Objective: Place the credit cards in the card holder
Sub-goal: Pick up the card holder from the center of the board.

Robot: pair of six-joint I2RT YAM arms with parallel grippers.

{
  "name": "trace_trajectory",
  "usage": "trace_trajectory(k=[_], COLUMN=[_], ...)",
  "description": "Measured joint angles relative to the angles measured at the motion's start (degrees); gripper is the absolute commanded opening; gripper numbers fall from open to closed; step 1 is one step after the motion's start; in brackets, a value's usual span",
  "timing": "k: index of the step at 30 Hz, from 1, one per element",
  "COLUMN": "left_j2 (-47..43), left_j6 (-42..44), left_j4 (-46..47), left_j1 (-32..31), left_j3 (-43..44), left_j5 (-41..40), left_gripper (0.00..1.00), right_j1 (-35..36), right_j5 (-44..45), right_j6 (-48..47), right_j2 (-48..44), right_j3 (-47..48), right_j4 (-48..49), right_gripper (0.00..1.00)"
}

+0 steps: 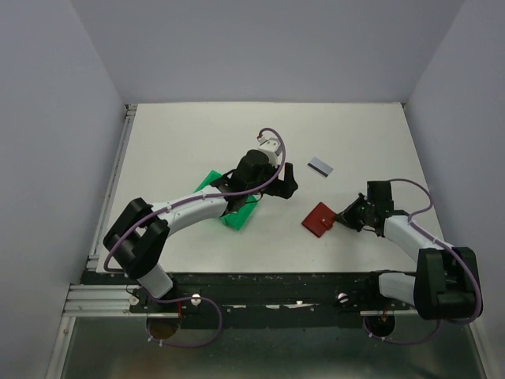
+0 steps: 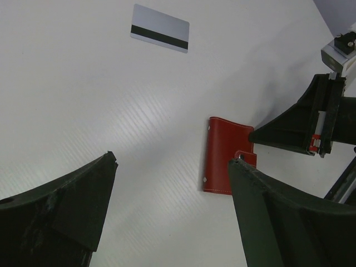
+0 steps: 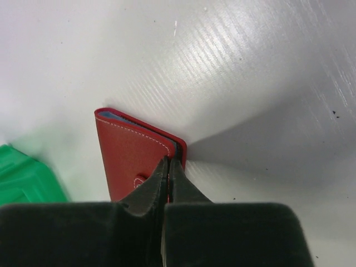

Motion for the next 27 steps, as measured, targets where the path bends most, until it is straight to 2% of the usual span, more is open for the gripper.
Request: trace_trajectory(k=[6, 14, 19, 27], left_j2=[1.0, 2.4, 5.0, 8.6], left_j6=[-0.9, -3.3, -7.3, -16.5], left_j4=[1.4, 6.8, 14.2, 33.1], left_j1=[0.0, 0.0, 0.0, 0.3], left_j3=[-0.6, -3.3, -6.2, -12.7], left_j5=[1.7, 5.4, 10.1, 18.9], left_gripper=[0.95, 0.95, 0.95, 0.93], right_j1=[0.0, 0.0, 0.0, 0.0], right_j5=[-0.3, -1.9, -5.0, -12.1], right_j6=[-0.5, -2.4, -4.2, -6.0], right_j2=[-1.5, -10.6, -15.1, -18.9], right_j3=[0.0, -0.1, -0.1, 0.8], right_j4=[0.8, 1.0, 1.4, 3.1], right_gripper=[0.00, 0.00, 0.00, 0.00])
